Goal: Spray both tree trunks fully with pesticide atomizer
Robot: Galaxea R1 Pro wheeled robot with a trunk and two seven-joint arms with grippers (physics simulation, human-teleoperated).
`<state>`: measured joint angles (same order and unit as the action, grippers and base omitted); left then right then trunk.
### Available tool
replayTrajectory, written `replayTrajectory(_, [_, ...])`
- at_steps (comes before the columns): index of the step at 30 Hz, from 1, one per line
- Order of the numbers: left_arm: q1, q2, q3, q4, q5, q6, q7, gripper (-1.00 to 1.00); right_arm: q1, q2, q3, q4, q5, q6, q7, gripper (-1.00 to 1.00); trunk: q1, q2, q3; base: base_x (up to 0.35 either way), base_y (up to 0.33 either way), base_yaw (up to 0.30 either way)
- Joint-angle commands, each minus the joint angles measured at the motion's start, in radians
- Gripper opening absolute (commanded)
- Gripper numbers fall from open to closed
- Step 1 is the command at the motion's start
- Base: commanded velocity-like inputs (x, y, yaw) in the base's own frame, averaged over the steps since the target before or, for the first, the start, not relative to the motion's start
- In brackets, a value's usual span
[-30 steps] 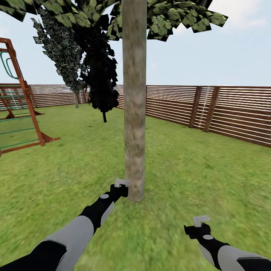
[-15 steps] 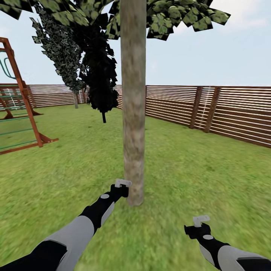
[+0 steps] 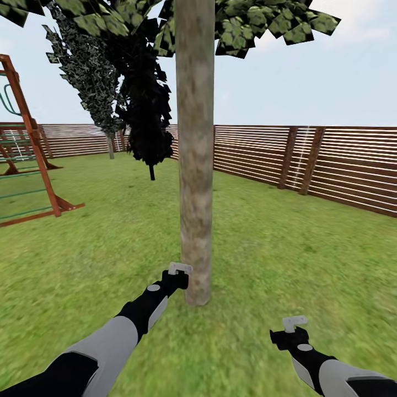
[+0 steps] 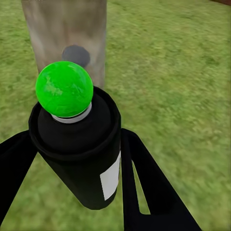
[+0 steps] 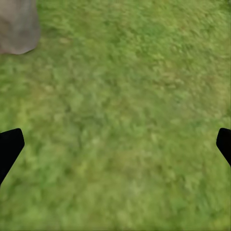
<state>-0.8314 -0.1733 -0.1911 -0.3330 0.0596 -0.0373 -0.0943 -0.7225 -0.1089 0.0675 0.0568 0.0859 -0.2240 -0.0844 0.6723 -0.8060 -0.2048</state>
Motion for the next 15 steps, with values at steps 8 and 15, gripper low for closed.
replayTrajectory(8, [0.000,-0.001,-0.003,0.011,-0.001,-0.002,-0.027,-1.00,0.000,0.000,0.000,0.000,0.000,0.000,0.000,1.00,0.000,0.000,0.000,0.005,0.000,0.000])
replayTrajectory(15, [0.000,-0.001,-0.003,0.026,-0.002,-0.003,-0.190,-1.00,0.000,0.000,0.000,0.000,0.000,0.000,0.000,1.00,0.000,0.000,0.000,0.000,0.000,0.000])
